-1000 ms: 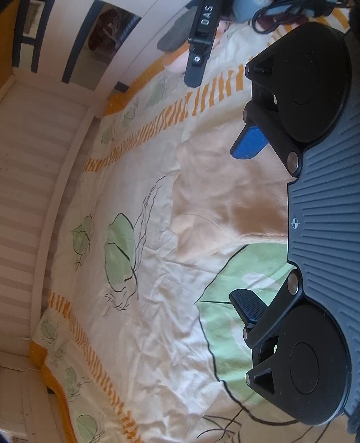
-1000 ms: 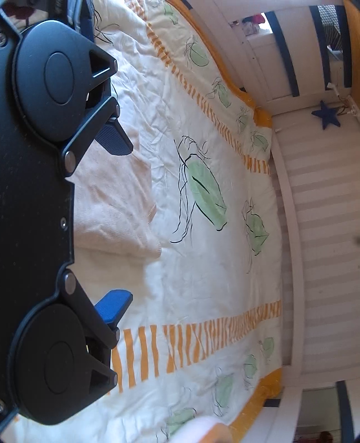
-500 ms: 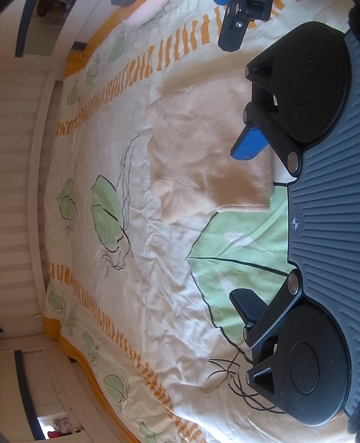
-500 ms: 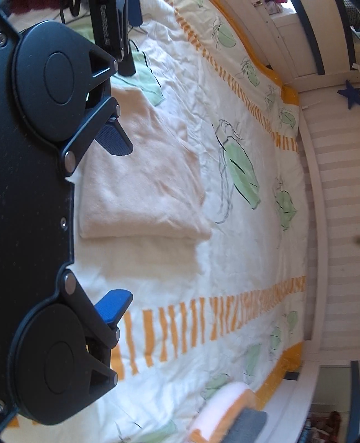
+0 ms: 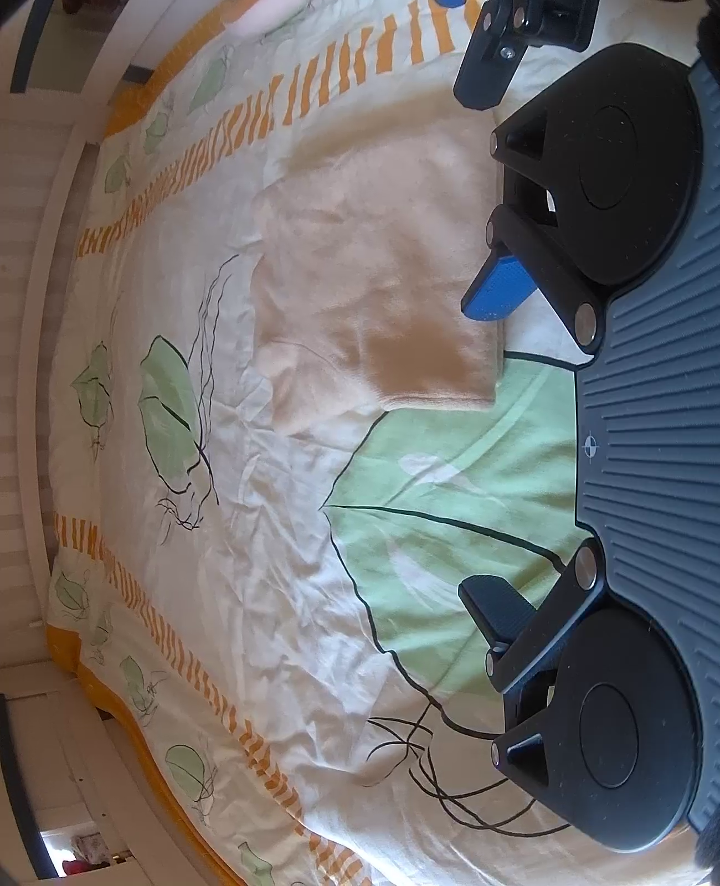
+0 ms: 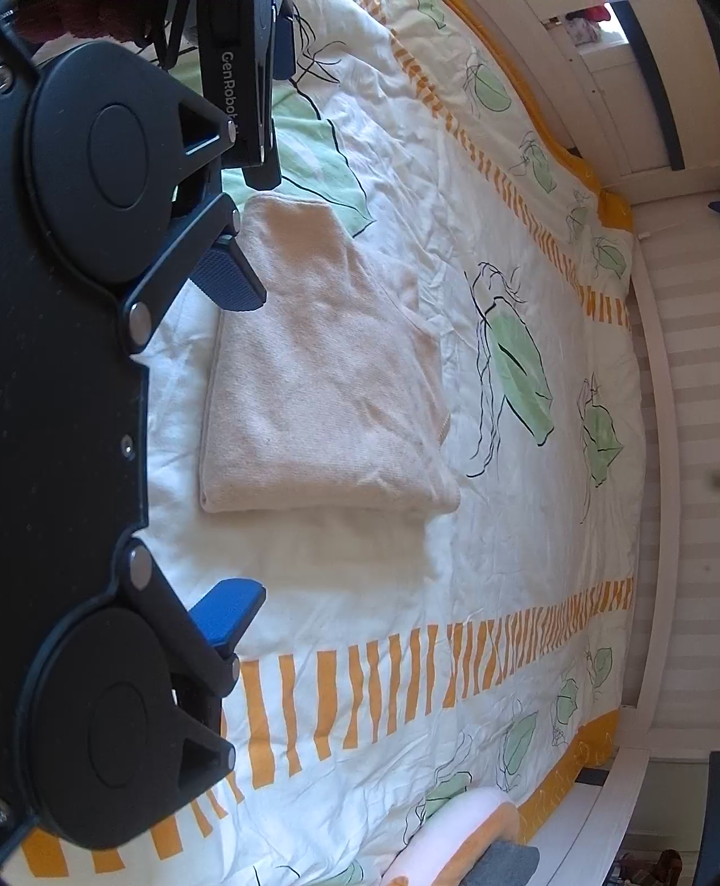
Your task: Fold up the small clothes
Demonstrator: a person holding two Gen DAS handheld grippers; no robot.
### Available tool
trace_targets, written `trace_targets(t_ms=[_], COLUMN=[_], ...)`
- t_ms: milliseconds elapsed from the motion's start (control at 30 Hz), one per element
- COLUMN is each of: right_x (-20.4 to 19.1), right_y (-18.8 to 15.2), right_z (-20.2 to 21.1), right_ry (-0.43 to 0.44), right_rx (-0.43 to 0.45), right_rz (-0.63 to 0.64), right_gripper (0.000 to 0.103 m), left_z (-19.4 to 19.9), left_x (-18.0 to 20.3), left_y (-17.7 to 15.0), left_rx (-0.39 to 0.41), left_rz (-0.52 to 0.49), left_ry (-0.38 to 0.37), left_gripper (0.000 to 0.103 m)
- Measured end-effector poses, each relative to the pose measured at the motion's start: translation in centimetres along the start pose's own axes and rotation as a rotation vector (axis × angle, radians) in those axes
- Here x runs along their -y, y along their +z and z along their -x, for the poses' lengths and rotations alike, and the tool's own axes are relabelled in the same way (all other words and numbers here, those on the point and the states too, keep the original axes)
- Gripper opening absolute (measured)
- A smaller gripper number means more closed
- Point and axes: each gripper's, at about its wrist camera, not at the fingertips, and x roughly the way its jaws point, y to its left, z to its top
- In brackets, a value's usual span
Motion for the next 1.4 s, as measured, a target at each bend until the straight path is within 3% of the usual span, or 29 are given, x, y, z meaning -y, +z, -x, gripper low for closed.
trace_targets(t_ms=[1400], right_x=[1.0], right_y=[0.3], right_z=[-2.0], right_ry=[0.026], right_rx=[-0.064], right_rz=[-0.089], right_gripper=[0.102], left_z=[-0.9], left_x=[0.9], left_y=[-0.4], left_rx=[-0.047], left_rz=[-0.060], left_ry=[-0.044], left_gripper=[0.099])
